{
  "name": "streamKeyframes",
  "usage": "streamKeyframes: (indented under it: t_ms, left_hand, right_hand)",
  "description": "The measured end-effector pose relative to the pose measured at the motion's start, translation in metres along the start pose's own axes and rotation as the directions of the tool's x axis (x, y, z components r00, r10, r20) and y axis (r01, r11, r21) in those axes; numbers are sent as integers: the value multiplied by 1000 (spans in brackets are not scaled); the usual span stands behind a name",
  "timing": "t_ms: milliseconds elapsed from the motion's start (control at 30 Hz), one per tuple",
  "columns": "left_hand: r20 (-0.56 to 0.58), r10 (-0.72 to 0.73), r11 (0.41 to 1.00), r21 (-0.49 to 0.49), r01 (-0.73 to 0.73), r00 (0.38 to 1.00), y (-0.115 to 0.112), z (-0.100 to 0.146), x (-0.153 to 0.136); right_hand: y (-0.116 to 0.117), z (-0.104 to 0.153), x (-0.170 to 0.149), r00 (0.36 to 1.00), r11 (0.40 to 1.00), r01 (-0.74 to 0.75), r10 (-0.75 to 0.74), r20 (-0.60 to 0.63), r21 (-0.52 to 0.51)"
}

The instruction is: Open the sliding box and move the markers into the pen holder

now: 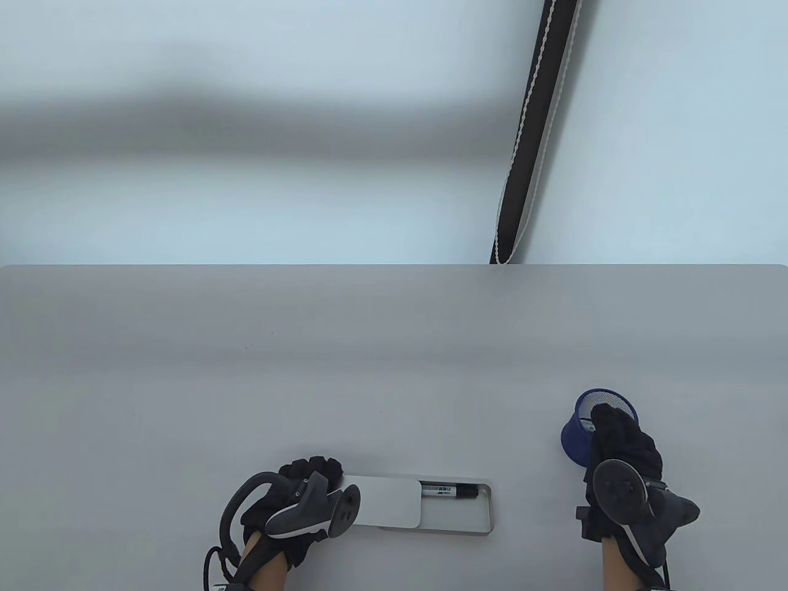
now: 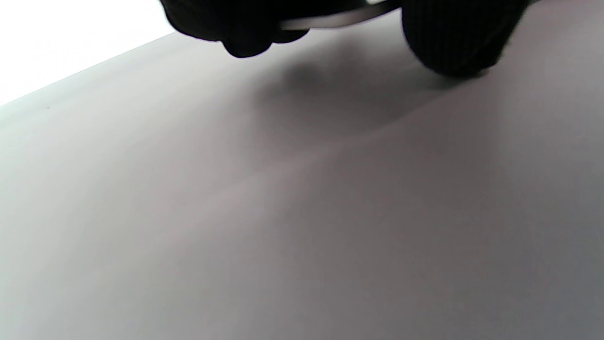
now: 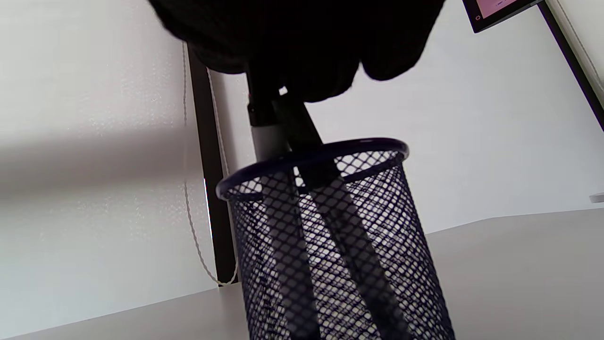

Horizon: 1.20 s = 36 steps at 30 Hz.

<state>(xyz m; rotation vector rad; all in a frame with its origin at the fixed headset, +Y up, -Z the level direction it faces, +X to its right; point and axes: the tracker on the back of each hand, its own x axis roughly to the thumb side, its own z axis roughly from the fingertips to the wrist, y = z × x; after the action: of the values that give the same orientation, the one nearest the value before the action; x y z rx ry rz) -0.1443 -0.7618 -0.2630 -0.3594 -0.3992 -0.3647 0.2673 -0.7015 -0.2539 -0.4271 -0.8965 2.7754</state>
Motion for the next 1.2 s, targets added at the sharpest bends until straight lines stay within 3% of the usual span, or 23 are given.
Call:
streamKeyframes:
  t_ms: [333,567,767,867,1000,1200]
  left_hand:
    - [0,0,1000,0,0,1000,0,0,0]
    - [1,-7,1000,-5,7,1000,0,0,0]
    - [7,-2,1000,-17,2,1000,-1,1,0]
    - [10,-5,1000,-17,5,1000,-1,1,1]
    - [14,-11,1000,-21,11,1000,-1,1,1]
    - [18,-6,1000,-23,6,1000,-1,2,1]
  right_hand:
    - [0,1,2,1000,1000,-5,6,-6,30]
    - [-8,2,21,997,999,44,-45,67,18]
    - [-7,8,45,985,996,59,-69,158,69]
    - [-2,12,59,973,989,47,-77,216,141]
    - [11,19,77,947,945,9,-112,300,326]
    - [27,30,93,915,886,-80,-116,386,456]
